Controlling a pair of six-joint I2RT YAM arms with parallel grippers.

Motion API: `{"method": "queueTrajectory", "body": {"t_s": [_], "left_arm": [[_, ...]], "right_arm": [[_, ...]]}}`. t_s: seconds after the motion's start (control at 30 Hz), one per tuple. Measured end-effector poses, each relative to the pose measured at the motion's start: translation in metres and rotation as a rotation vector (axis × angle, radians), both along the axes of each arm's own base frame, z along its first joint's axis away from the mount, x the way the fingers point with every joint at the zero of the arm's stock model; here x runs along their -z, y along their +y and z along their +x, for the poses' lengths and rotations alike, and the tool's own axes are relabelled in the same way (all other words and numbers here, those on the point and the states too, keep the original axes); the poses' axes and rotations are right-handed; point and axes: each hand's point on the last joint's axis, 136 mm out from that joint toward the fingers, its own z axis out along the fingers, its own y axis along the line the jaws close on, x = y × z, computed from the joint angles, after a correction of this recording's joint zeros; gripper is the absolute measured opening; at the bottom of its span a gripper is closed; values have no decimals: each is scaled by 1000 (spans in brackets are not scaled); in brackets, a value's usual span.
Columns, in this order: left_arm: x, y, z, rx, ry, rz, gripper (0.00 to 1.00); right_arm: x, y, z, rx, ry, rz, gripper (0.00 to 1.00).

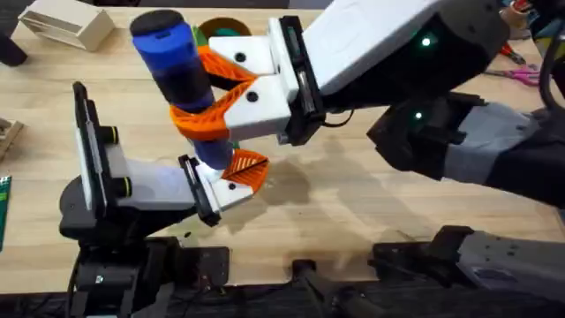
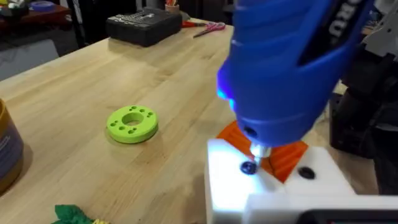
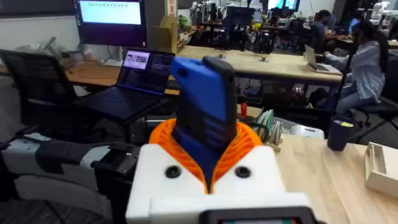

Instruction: Pick up the gripper from the table and insert it into the empty holder that is missing its gripper. Then pick up a screw, insert it into the mounting hole, and use the screwdriver to tighten it. Finally, clean up the table by picking up the vegetable and placing it into the bucket.

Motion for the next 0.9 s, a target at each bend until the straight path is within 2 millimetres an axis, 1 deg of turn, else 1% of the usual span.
{"method": "queueTrajectory", "body": {"t_s": [0.9], "left_arm": [[0, 0, 0, 0, 0, 0, 9]], "right_arm": [[2, 1, 2, 12, -14, -2, 29]]}}
